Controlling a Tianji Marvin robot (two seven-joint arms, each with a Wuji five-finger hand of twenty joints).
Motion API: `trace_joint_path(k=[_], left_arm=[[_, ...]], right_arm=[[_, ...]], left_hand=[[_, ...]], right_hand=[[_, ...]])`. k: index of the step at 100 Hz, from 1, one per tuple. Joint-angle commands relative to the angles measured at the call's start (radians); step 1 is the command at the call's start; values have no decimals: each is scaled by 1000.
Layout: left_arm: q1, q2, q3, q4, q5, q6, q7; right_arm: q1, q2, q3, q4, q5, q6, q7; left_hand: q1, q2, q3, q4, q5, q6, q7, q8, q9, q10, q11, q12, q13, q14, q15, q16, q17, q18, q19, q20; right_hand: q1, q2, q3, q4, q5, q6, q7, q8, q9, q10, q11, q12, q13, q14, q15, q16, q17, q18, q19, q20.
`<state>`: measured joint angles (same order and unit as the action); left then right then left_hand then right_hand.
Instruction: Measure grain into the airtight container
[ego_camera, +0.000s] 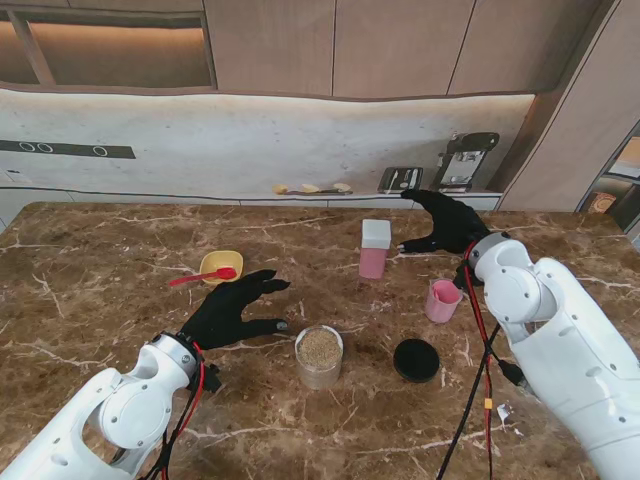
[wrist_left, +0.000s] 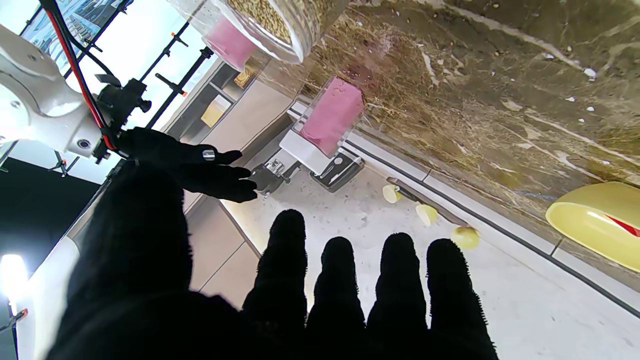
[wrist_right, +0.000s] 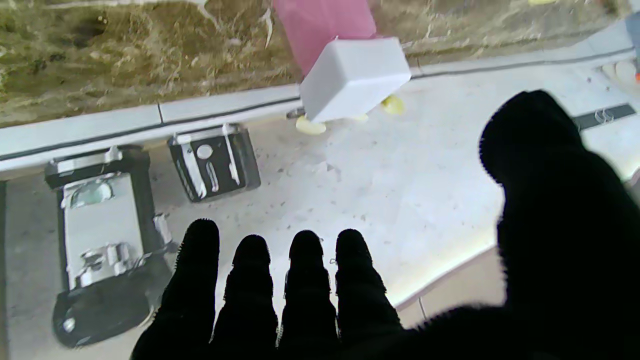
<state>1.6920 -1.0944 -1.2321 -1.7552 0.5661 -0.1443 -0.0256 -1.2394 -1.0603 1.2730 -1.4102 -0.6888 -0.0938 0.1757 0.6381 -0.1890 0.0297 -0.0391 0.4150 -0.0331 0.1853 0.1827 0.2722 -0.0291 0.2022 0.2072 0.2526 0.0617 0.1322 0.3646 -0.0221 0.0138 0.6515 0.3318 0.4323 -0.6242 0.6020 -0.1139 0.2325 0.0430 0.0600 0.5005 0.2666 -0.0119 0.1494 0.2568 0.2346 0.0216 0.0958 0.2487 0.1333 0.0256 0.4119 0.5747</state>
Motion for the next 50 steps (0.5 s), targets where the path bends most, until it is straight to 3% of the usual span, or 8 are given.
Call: trace_joint_path(k=[1,21,28,34,50], left_arm=[[11,-2,-2,0,1,3,-1],[17,-1,-8,-5,3,6,-4],[19,-1,-9,-6,3,8,-3],[21,-1,-9,-8,1,12,-6],[30,1,-16,-17,4,19,-17]], right_arm=[[39,2,-18,-1,8,27,61],[159,13,-146,58,-7,77,155],[196,12,-195,84,-6,92,165],[230,11,-240,110,-7,103,173],[313,6,-364,183,-4,148,191]], left_hand=[[-2,-16,9,32,-52,-7,-14,-13,-34,-34,-10,-16,-42,-49,-27,-10,-5,-49,-29,-17],[-4,-17,12,32,-51,-4,-13,-14,-34,-32,-10,-17,-43,-49,-29,-10,-6,-44,-33,-18],[-8,-10,13,31,-49,-3,-12,-14,-31,-34,-9,-17,-41,-52,-29,-10,-6,-38,-33,-18],[-7,-12,14,31,-39,4,-8,-13,-26,-32,-8,-16,-38,-52,-29,-10,-5,-36,-32,-17],[-13,-12,11,30,-23,18,5,-6,-15,-30,-7,-16,-31,-53,-28,-10,-6,-31,-12,-7]], right_hand=[[23,-14,-21,40,-59,35,-24,4,-62,24,6,-17,-12,25,5,-20,-5,8,23,-40],[17,-8,-27,36,-102,76,-60,4,-104,45,3,-17,-27,38,4,-20,-8,9,33,-54],[21,-10,-24,37,-95,100,-64,9,-101,56,9,-14,-22,50,7,-20,5,14,42,-57],[25,-9,-28,34,-98,116,-61,57,-105,64,28,-7,-13,64,12,-25,18,25,57,-82],[6,0,-31,33,-97,146,-81,55,-114,83,-7,-19,-12,75,24,-23,37,37,80,-100]])
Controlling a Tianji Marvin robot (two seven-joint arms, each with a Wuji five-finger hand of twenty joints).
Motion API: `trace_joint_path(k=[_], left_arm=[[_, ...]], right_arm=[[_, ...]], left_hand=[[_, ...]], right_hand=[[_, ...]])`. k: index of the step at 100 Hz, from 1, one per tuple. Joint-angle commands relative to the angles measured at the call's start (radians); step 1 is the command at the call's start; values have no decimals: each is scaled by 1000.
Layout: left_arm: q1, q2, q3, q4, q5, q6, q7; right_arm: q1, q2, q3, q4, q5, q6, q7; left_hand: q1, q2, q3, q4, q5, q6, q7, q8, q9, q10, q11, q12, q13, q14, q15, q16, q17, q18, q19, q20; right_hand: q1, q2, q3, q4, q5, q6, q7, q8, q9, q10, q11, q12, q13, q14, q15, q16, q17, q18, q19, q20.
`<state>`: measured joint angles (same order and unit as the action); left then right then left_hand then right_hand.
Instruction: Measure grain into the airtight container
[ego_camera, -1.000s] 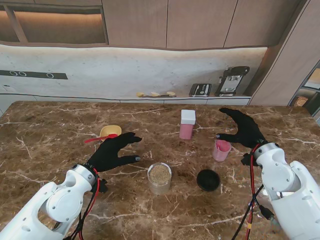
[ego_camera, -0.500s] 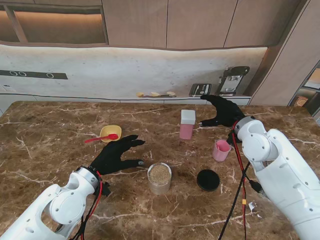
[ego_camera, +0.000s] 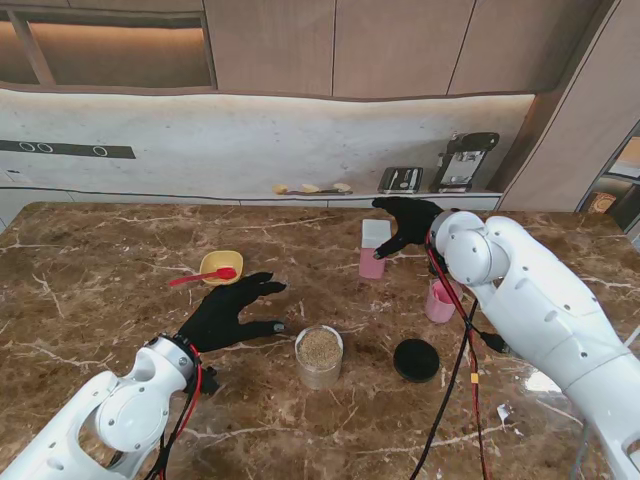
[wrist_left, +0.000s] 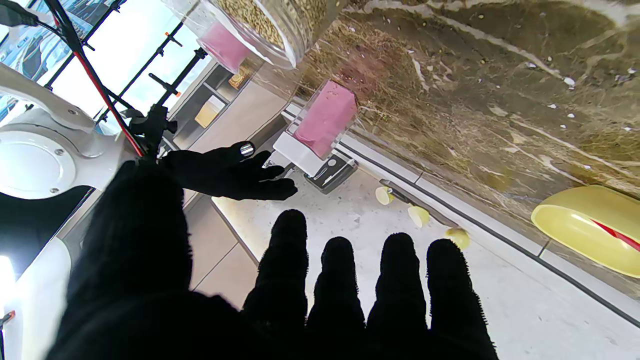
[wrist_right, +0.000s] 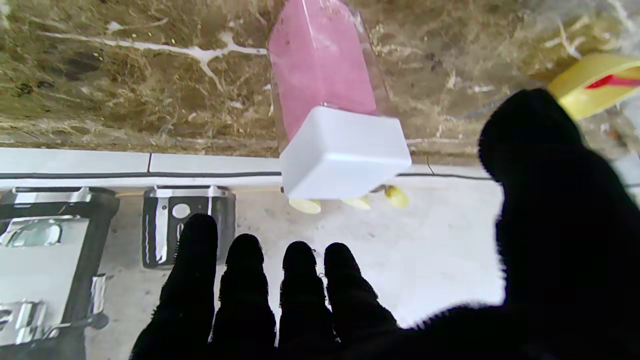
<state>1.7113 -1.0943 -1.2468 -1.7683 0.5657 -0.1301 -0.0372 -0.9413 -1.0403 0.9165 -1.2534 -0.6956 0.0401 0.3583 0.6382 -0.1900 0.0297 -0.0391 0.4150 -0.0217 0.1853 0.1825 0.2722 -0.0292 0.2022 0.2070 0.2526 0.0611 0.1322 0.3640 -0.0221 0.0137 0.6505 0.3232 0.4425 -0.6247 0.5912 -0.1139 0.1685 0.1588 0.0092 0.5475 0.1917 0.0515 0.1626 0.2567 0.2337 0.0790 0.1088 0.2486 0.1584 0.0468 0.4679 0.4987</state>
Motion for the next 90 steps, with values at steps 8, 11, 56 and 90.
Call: trace_joint_path(k=[8,11,56,90], left_arm=[[15,2,-7,-6,8,7,-8],[16,2,-9,-7,10,8,-8],[33,2,-25,-11,15,16,-3],[40,2,-26,-14,16,23,-4]], right_arm=[[51,-23,-63,67,16,35,-7],[63,-26,-83,82,19,42,-12],[170,-73,-259,246,54,42,-126],[200,-83,-332,286,66,24,-131]], left_hand=[[-13,-9,12,30,-25,9,5,-5,-18,-25,-9,-16,-31,-54,-30,-10,-7,-31,-8,3],[-14,-8,12,30,-25,7,5,-5,-18,-25,-8,-16,-30,-52,-29,-10,-8,-31,-8,3],[-16,-5,11,30,-19,3,11,-2,-14,-25,-6,-14,-24,-55,-28,-9,-9,-29,-2,6],[-14,-3,11,30,-16,5,14,-1,-11,-18,-5,-14,-22,-50,-27,-8,-10,-21,-2,5]], right_hand=[[-11,4,-22,31,-30,30,-27,9,-34,17,-13,-9,-1,16,21,-19,21,18,35,-26],[-14,5,-22,29,-32,29,-20,19,-36,15,1,7,2,13,29,-15,22,17,45,-30],[51,-10,-46,9,48,-92,365,323,108,-80,410,327,267,-76,337,208,266,8,376,-30],[165,-66,-10,-15,262,-168,483,296,370,-97,429,356,516,-119,586,359,477,-33,644,-47]])
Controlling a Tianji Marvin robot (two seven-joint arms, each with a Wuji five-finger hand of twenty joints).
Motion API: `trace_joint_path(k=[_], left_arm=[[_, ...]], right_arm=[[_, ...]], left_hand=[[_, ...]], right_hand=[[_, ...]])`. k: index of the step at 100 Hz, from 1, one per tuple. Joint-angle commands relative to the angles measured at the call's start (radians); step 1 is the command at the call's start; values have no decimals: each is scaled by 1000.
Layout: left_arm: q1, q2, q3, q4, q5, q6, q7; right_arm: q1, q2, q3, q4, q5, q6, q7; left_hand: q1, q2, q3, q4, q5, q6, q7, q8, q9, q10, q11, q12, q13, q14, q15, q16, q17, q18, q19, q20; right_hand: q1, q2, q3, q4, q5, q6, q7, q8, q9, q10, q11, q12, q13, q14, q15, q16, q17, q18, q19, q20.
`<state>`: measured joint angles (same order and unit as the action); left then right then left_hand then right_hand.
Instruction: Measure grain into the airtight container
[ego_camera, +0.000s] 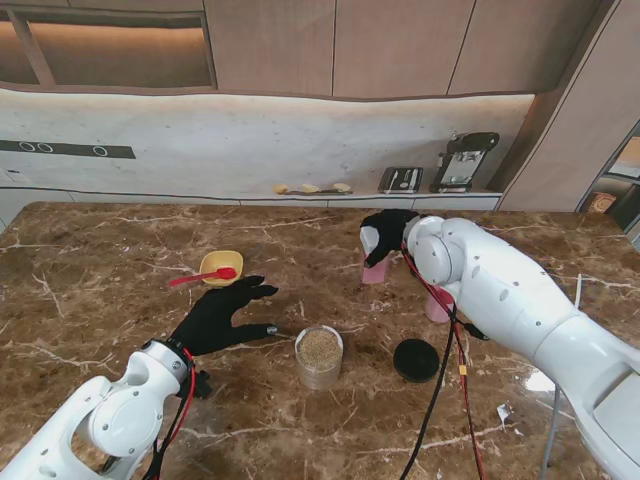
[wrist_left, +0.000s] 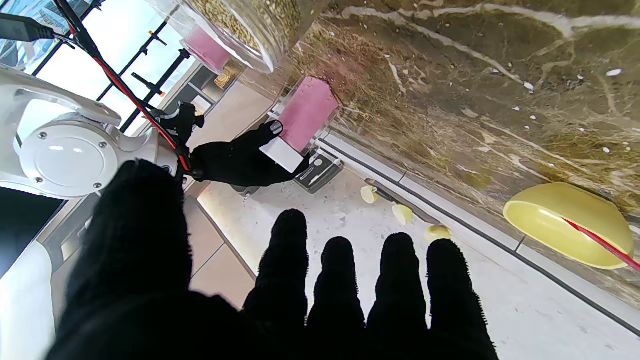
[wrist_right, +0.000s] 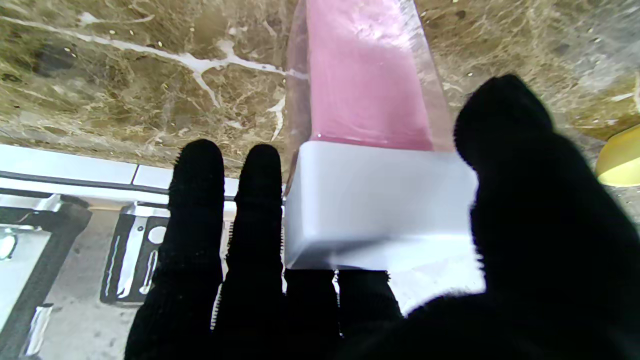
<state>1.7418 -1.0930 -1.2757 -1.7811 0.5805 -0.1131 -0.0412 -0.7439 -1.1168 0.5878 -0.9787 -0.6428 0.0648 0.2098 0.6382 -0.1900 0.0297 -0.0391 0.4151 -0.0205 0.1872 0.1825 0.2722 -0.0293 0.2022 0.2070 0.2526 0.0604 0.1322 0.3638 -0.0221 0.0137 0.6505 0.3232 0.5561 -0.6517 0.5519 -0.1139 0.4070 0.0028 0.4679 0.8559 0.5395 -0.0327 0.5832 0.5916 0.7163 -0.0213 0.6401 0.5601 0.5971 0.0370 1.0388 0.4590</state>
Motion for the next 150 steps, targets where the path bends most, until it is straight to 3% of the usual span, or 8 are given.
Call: trace_joint_path(k=[1,16,26,40,77,98,114,150], left_arm=[[9,1,2,-2,2,6,0],[12,0,1,-3,1,9,0],[12,0,1,-2,1,8,1],[11,0,2,-1,1,10,0],[-9,-5,14,11,-17,8,18],[-47,-1,24,14,-34,-6,-11],[-90,-2,44,22,-59,-11,-25],[-207,-17,132,74,-124,2,-8]], right_arm=[[2,-7,-5,12,16,0,19],[4,-14,-21,34,18,-19,-3],[-10,-21,-6,45,16,-37,-53],[-29,-24,27,38,14,-60,-88],[-135,-11,205,-121,-61,-84,-182],[-238,8,342,-336,-97,-72,-152],[-323,20,418,-517,-98,-50,-88],[-451,38,471,-769,-82,-43,8]], left_hand=[[-14,-2,11,30,-16,4,12,-1,-12,-17,-5,-13,-22,-49,-27,-7,-10,-21,-2,5],[-12,-2,11,30,-15,5,13,-1,-11,-13,-5,-13,-23,-48,-27,-7,-11,-21,-2,5],[-13,-2,10,30,-14,3,13,0,-9,-10,-4,-13,-23,-49,-28,-7,-10,-21,-3,5],[-12,-4,11,30,-10,10,15,1,-8,-6,-3,-13,-23,-48,-28,-7,-11,-20,-5,4],[10,-78,26,30,10,76,26,0,10,16,17,-1,-5,-44,-18,-3,-7,-28,14,13],[-110,-289,346,-12,-86,117,-8,-23,-43,35,26,7,-23,-13,-14,1,-4,-21,67,36],[-113,-356,394,-40,-214,101,-60,-56,-97,52,-71,-52,2,132,43,32,65,125,172,126],[-134,-411,388,-64,-270,67,-132,-1,-117,46,-111,2,159,157,142,124,176,225,325,265]], right_hand=[[58,-44,35,-15,24,-12,27,-14,23,-13,8,21,37,-20,62,51,42,-25,79,-8],[-14,-311,603,-54,108,-49,122,-42,148,-26,65,46,151,-31,148,72,168,-48,173,-54],[22,-288,598,-48,244,-124,233,-28,310,-47,106,76,271,-35,204,85,261,-38,251,-57],[95,-289,536,-181,358,-217,416,-144,457,-49,66,194,360,-22,236,106,318,-23,311,-52],[137,-261,501,-176,490,-256,532,-258,644,-42,49,218,505,-4,283,128,429,13,400,-26],[134,-251,502,-174,493,-239,530,-265,660,-28,45,223,525,4,284,134,447,24,413,-27],[132,-248,502,-174,494,-234,526,-267,660,-24,42,226,524,7,283,137,447,27,416,-29],[127,-248,501,-175,497,-226,522,-266,666,-22,34,234,524,10,287,145,445,30,426,-32]])
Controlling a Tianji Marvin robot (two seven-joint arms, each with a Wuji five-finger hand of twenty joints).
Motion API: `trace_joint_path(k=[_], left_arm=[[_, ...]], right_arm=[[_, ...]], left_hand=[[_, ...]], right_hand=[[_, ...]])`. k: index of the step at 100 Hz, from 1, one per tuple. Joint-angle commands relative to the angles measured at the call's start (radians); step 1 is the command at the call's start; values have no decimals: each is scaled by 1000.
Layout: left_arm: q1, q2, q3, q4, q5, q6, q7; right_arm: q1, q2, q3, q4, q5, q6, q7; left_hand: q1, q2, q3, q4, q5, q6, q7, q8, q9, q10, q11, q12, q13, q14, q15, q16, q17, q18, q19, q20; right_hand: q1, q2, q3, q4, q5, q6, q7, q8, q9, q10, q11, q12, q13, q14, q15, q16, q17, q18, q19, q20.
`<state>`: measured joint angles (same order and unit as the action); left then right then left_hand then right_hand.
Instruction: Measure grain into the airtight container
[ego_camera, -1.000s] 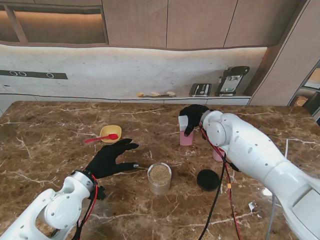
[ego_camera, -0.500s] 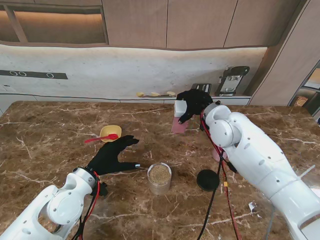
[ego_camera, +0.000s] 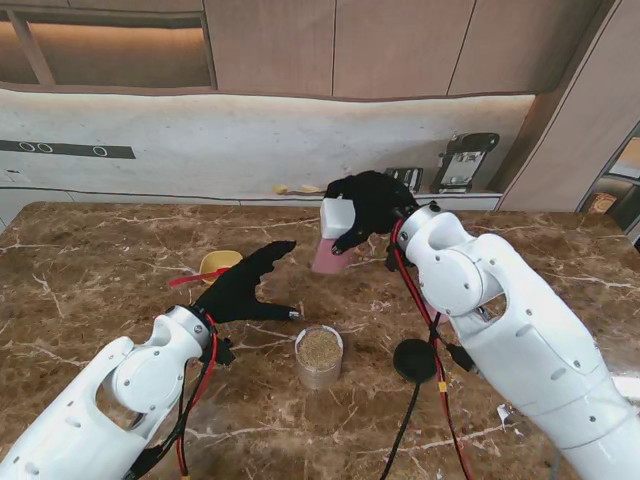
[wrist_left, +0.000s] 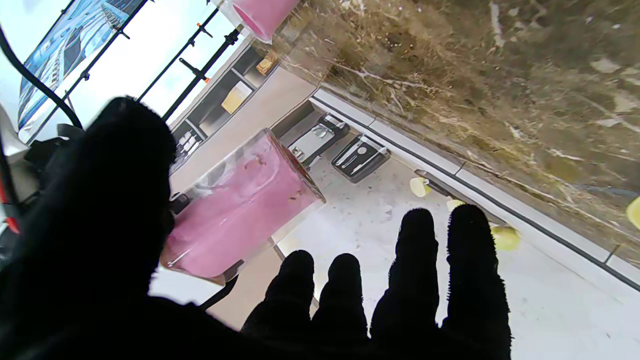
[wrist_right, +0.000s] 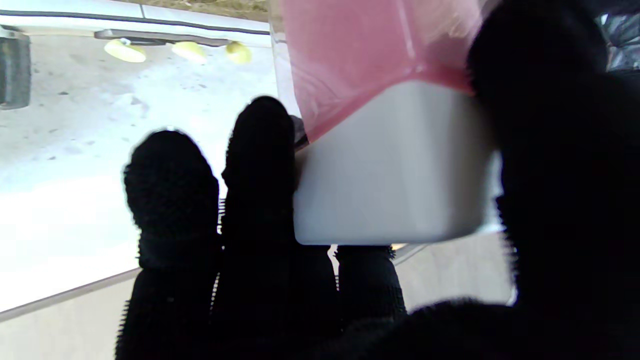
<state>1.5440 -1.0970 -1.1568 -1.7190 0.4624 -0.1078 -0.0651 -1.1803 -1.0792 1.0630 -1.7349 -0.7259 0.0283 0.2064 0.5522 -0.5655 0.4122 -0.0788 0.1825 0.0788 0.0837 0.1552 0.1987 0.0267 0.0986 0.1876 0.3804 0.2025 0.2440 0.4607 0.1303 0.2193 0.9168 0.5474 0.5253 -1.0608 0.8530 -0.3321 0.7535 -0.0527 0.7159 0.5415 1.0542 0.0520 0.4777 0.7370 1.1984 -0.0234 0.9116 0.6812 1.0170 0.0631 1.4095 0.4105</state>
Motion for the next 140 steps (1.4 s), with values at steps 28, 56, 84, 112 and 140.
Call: trace_joint_path(k=[28,56,84,112,140], left_arm=[[-70,-29,73,75,-29,7,57],[-91,-48,109,115,-50,-25,124],[-96,-65,136,133,-116,-18,152],[-85,-66,131,126,-165,-1,133],[-72,-67,117,138,-197,-2,123]], right_arm=[[-63,4,-15,-74,60,-7,42],[-92,-9,-43,-57,66,-9,-31],[-90,-26,-76,-39,76,-15,-105],[-91,-35,-80,-34,103,-8,-134],[-107,-38,-60,-57,133,1,-136]], left_hand=[[-56,-42,11,-30,-34,-26,-17,52,-41,-8,0,29,39,19,32,42,38,33,81,61],[-68,-75,85,-41,143,-41,227,146,90,-22,178,98,201,9,164,179,114,34,192,138],[-44,-55,150,-32,198,-63,362,174,194,-5,216,125,336,16,323,359,156,73,274,205],[-29,-13,248,-19,293,-142,445,222,328,-4,252,165,404,26,444,436,163,132,329,248],[-32,42,31,-1,239,-193,289,146,194,-14,154,101,209,45,110,220,21,189,112,243]], right_hand=[[158,160,200,43,153,-165,272,49,155,-104,134,90,46,14,14,24,28,4,59,14],[161,145,205,41,166,-159,275,46,174,-98,134,90,72,12,18,26,55,5,73,11],[158,142,216,38,170,-155,279,44,181,-97,135,87,82,11,17,25,68,5,78,4],[157,146,218,38,169,-154,280,43,179,-98,134,86,80,12,13,24,64,8,77,-1],[155,151,219,39,168,-152,281,43,179,-96,136,87,82,12,14,25,63,10,77,-4]])
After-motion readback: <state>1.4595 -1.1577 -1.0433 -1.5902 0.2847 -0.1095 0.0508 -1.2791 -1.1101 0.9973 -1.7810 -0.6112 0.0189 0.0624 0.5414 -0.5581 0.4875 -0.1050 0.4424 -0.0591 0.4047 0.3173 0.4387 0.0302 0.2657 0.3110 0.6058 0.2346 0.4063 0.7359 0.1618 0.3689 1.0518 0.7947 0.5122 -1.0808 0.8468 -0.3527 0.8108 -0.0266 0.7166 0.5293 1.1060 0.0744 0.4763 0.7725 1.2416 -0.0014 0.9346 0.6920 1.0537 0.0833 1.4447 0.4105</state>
